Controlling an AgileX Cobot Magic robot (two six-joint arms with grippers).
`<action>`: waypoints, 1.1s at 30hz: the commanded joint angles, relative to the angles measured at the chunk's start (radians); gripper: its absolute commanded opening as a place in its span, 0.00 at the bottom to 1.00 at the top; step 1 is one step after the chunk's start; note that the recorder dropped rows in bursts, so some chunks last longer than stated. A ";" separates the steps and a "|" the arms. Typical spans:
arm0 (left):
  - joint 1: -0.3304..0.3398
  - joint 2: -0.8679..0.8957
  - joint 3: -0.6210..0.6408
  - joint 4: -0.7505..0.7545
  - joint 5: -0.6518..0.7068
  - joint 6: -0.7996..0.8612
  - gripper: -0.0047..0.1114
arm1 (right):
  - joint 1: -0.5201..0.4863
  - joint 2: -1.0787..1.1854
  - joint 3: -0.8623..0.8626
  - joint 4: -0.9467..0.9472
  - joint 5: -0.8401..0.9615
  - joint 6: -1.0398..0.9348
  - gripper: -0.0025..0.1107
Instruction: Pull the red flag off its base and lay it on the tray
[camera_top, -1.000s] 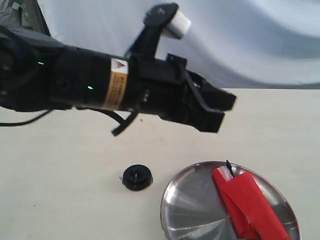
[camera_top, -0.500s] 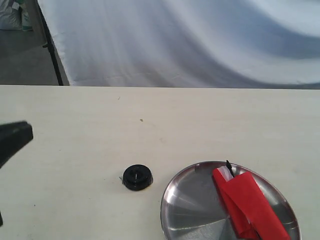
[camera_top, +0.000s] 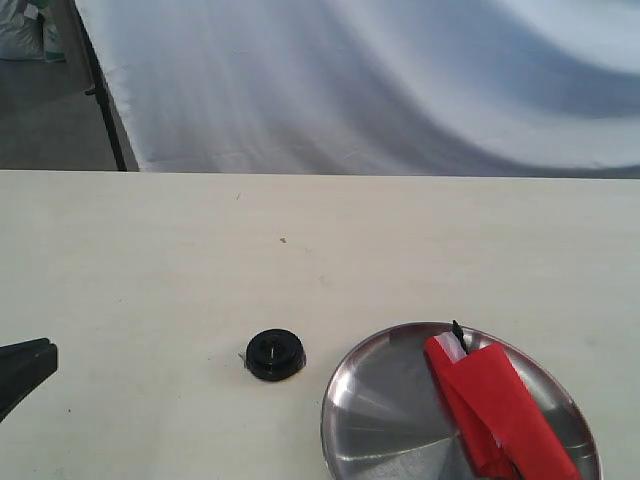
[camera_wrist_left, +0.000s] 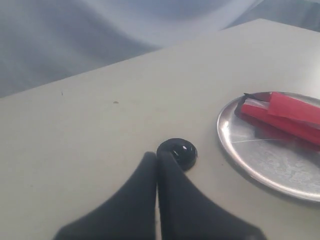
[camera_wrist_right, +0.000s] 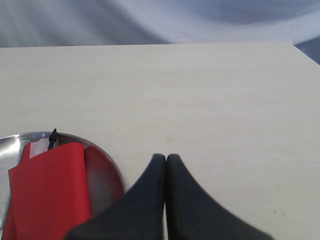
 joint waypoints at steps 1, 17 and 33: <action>0.004 -0.006 0.004 0.002 0.010 -0.009 0.04 | -0.003 -0.004 -0.003 -0.003 -0.010 -0.003 0.02; 0.004 -0.006 0.004 -1.106 0.079 0.014 0.04 | -0.003 -0.004 -0.003 -0.003 -0.010 -0.003 0.02; 0.004 -0.006 0.004 -1.368 0.141 0.228 0.04 | -0.003 -0.004 -0.003 -0.003 -0.010 -0.003 0.02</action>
